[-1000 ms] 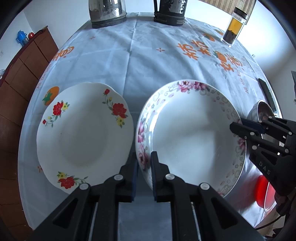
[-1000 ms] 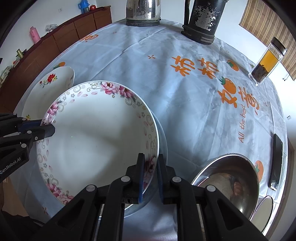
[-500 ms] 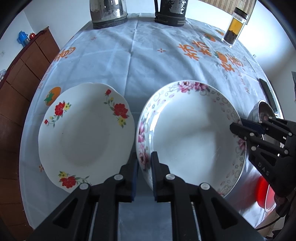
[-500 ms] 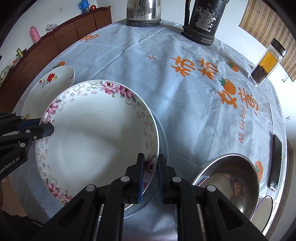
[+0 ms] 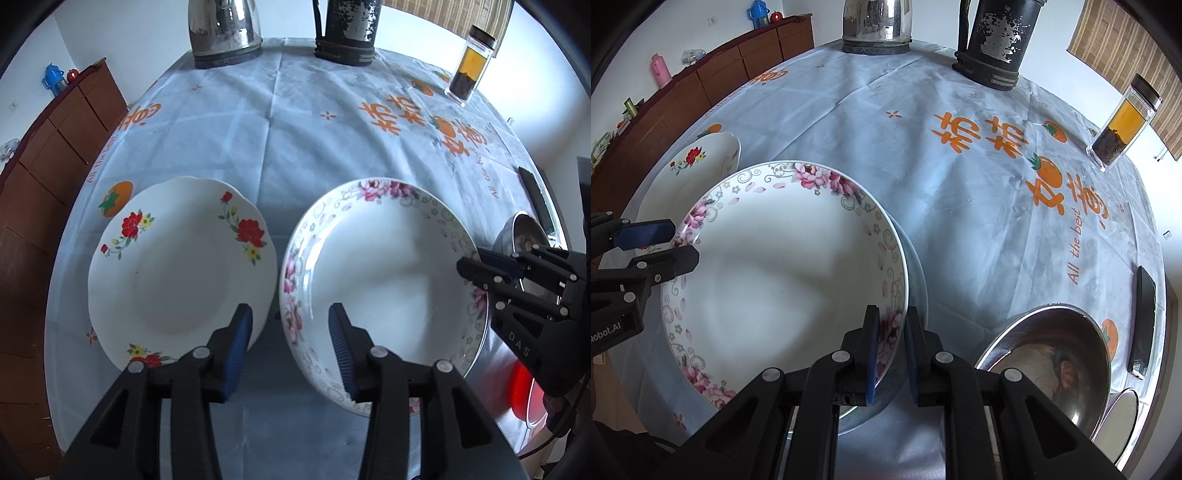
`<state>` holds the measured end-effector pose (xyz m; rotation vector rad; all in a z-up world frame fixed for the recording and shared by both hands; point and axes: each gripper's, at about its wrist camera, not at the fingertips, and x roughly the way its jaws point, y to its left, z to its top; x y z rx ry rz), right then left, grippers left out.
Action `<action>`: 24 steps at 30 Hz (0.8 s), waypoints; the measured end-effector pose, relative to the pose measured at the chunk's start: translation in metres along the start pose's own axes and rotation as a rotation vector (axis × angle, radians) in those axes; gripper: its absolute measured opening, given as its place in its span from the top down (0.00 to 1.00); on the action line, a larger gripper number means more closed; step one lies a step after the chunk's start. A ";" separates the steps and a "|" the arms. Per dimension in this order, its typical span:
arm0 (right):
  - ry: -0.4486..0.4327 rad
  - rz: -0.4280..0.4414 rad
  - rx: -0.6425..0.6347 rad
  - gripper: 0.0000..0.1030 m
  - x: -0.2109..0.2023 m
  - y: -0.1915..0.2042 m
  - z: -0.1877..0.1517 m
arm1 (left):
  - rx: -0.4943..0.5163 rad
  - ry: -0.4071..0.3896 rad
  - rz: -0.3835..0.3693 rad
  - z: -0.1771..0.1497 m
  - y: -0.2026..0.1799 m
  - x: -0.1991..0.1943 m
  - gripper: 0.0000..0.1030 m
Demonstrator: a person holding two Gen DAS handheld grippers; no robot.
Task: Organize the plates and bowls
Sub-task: 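Open the left gripper and withdraw while the right gripper releases the plate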
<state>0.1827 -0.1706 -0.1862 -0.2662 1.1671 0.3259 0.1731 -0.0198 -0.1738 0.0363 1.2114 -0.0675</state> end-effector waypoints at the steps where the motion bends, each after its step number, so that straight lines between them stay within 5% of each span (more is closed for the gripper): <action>1: 0.000 0.000 0.001 0.86 0.000 -0.001 -0.001 | -0.005 0.002 0.000 0.000 0.001 0.000 0.54; 12: 0.030 0.031 0.007 0.83 -0.006 -0.003 -0.008 | -0.046 -0.001 -0.008 -0.002 0.008 -0.001 0.45; 18: -0.006 -0.086 -0.051 0.83 -0.016 0.003 -0.007 | -0.059 -0.005 -0.004 -0.004 0.012 -0.002 0.44; 24: -0.039 -0.038 -0.025 0.83 -0.023 0.000 -0.002 | -0.064 -0.012 0.000 -0.006 0.015 -0.005 0.44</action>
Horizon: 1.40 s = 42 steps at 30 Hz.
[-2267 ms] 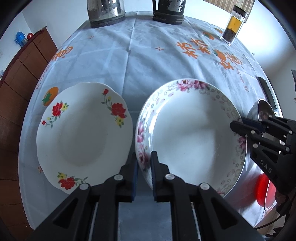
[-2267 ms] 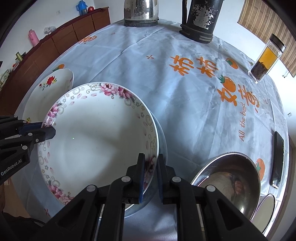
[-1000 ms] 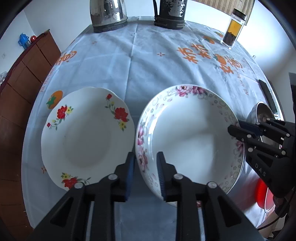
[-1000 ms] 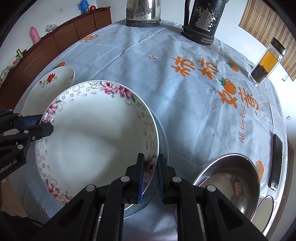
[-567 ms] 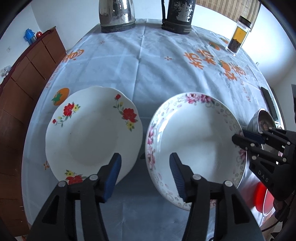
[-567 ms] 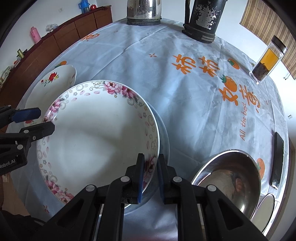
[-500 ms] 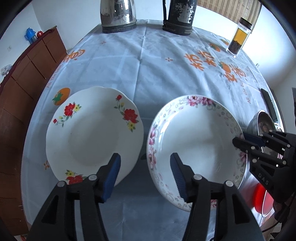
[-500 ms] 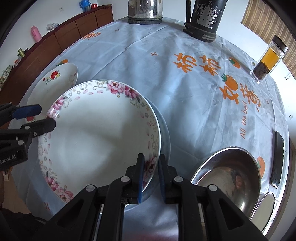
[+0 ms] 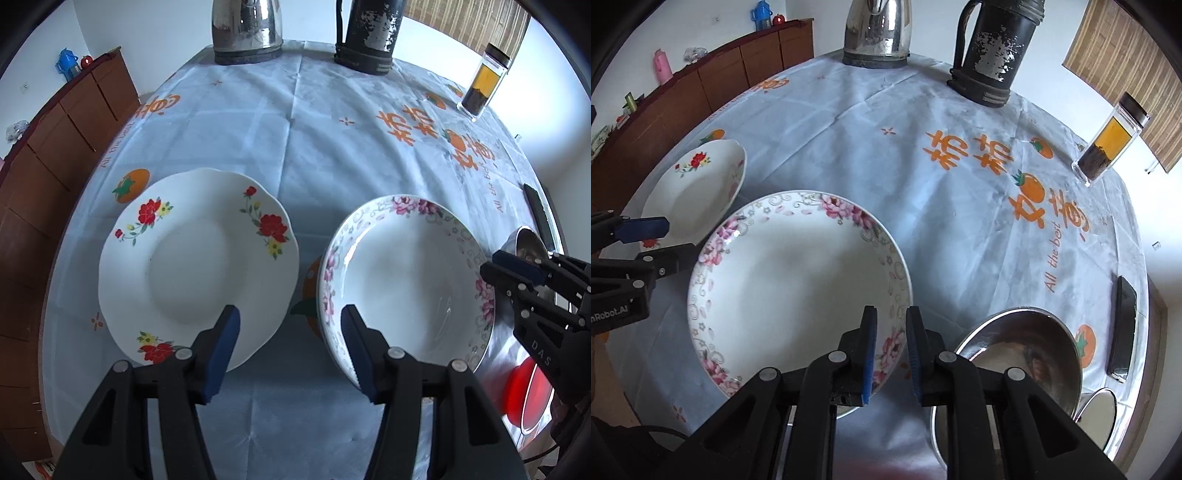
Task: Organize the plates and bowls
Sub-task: 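Open the left gripper and withdraw while the right gripper releases the plate, then move the left tool to the red-flower plate while the right gripper grips its rim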
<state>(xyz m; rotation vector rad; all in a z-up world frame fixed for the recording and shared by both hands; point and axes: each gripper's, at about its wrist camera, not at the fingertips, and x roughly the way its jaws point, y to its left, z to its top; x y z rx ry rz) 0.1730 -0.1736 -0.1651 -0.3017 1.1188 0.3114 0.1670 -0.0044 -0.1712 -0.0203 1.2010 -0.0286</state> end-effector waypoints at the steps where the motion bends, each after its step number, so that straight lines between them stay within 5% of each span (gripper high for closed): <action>1: 0.001 0.005 0.001 0.83 0.000 0.002 0.000 | -0.001 -0.002 0.003 0.000 0.001 -0.001 0.44; 19: -0.027 0.103 0.003 0.83 -0.007 0.024 0.009 | -0.067 -0.027 0.031 -0.009 0.034 -0.012 0.43; 42: -0.023 0.245 -0.036 0.83 0.012 0.092 0.062 | -0.263 -0.021 0.101 -0.021 0.140 -0.011 0.43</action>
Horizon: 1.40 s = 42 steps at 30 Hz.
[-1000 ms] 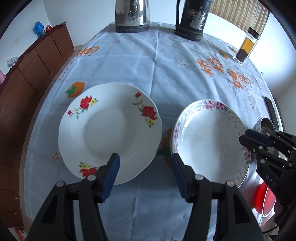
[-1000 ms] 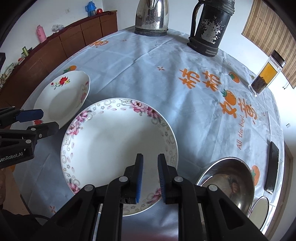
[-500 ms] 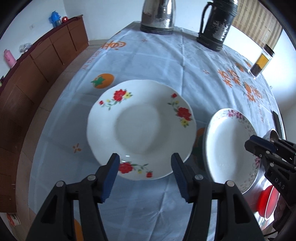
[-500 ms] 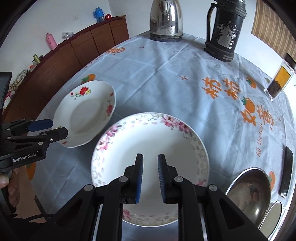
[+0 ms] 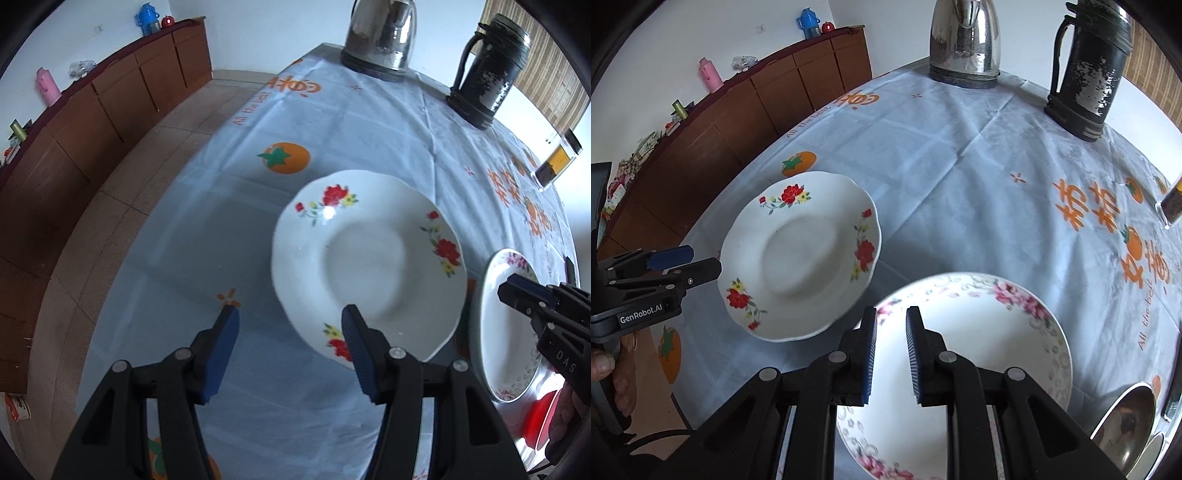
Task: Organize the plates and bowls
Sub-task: 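Move the left tool to the red-flower plate while the right gripper grips its rim, then close the left gripper on the red-flower plate rim opposite the right gripper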
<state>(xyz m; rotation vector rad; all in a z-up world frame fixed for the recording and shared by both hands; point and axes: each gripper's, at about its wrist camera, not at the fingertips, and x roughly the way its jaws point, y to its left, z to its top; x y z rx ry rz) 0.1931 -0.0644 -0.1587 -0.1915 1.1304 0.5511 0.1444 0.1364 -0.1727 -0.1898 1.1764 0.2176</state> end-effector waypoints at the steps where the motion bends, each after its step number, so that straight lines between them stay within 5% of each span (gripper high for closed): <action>1: 0.003 0.002 0.000 0.83 0.003 0.001 0.003 | -0.006 0.002 0.000 0.002 0.004 0.002 0.43; 24: 0.073 0.017 -0.009 0.83 0.056 0.011 0.042 | -0.006 0.051 -0.021 0.022 0.009 0.031 0.43; 27: 0.080 0.007 -0.022 0.83 0.060 0.013 0.043 | -0.005 0.068 -0.022 0.021 0.008 0.037 0.53; 28: 0.080 0.003 -0.026 0.83 0.060 0.014 0.043 | -0.002 0.075 -0.029 0.020 0.007 0.039 0.72; 29: 0.082 -0.004 -0.032 0.83 0.060 0.015 0.043 | -0.002 0.084 -0.046 0.020 0.006 0.041 0.81; 42: 0.102 0.000 -0.036 0.83 0.057 0.024 0.041 | -0.003 0.099 0.020 0.023 0.005 0.020 0.83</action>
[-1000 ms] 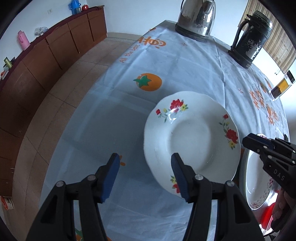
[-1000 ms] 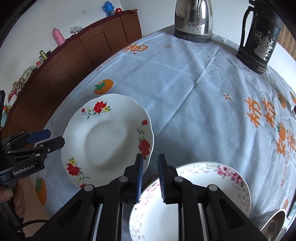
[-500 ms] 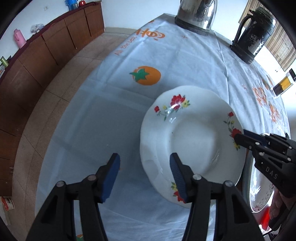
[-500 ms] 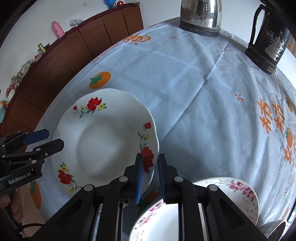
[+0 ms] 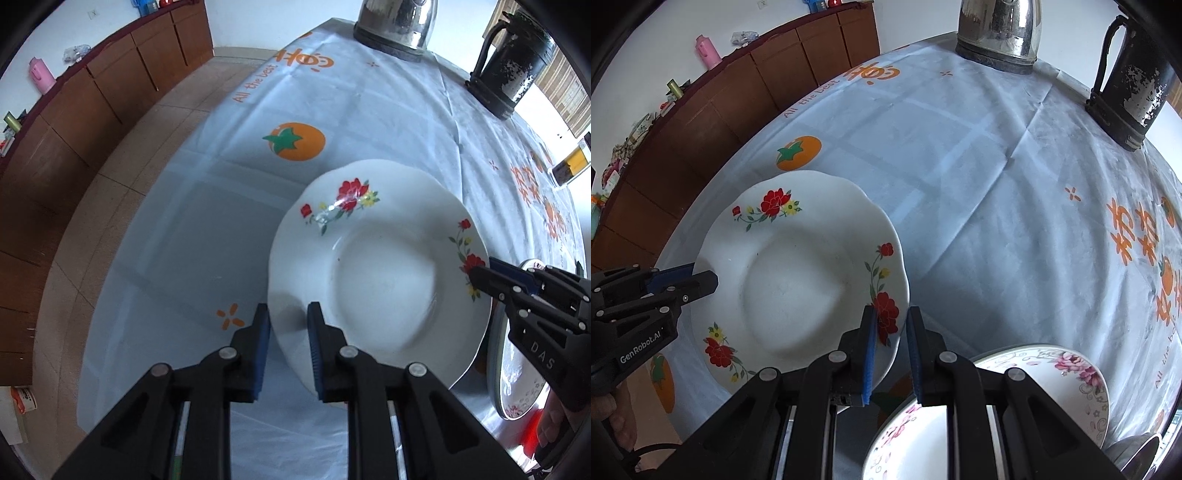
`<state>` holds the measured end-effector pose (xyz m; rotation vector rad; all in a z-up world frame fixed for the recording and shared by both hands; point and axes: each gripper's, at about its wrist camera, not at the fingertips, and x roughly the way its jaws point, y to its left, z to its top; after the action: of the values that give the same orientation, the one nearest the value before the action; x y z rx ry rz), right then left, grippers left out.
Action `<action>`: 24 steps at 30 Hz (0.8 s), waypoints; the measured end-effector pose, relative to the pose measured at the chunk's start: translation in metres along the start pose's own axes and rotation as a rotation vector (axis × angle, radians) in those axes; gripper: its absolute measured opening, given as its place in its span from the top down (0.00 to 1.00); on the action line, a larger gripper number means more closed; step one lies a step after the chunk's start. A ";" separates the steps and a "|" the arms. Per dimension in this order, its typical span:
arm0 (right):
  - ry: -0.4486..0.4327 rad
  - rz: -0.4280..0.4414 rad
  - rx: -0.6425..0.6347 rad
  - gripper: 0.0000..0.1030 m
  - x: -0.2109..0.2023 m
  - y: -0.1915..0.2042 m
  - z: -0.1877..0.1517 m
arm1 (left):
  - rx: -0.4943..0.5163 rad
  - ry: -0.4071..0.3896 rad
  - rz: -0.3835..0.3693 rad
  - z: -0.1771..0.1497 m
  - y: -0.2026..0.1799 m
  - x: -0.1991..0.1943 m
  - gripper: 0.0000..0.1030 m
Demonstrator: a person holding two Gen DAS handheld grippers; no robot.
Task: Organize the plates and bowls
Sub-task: 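Close the left gripper on the red-flower plate rim opposite the right gripper, then lift the red-flower plate with both grippers and carry it over the plate stack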
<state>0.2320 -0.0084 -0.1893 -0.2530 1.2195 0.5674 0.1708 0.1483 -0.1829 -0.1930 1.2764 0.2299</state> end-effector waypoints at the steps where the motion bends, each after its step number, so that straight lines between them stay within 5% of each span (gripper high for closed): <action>1: 0.001 0.002 -0.003 0.83 -0.001 0.001 -0.001 | 0.001 -0.002 0.004 -0.001 0.001 -0.002 0.83; 24: -0.038 0.001 -0.029 0.83 -0.031 0.014 -0.019 | -0.001 -0.015 0.018 -0.021 -0.003 -0.016 0.82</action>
<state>0.2020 -0.0142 -0.1646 -0.2655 1.1754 0.5886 0.1484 0.1385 -0.1730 -0.1805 1.2639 0.2470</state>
